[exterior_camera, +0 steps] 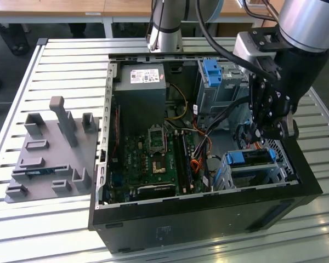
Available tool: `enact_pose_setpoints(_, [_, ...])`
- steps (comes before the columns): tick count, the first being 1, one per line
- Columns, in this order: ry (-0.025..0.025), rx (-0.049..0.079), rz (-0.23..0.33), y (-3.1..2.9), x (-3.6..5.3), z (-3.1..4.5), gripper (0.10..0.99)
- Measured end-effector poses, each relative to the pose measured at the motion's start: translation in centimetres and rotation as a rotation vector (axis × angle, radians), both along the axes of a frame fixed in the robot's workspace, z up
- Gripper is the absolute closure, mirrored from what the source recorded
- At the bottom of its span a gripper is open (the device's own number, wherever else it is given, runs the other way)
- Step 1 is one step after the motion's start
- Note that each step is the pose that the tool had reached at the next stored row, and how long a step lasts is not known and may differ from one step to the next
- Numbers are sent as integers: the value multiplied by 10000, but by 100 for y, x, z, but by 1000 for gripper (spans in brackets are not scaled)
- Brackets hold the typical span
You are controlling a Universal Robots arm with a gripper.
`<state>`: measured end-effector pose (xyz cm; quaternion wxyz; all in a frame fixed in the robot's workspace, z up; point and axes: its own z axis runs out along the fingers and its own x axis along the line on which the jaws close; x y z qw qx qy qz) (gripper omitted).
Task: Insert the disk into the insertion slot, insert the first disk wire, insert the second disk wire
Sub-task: 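Insert the second disk wire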
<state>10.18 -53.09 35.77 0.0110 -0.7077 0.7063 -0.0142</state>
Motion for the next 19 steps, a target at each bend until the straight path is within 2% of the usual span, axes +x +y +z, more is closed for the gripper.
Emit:
enact_pose_setpoints(8, [0,55,1,141,-45,29,980])
enact_pose_setpoints(12, [1,54,0,186,-64,54,980])
enact_pose_setpoints(19, [0,54,1,262,-69,55,980])
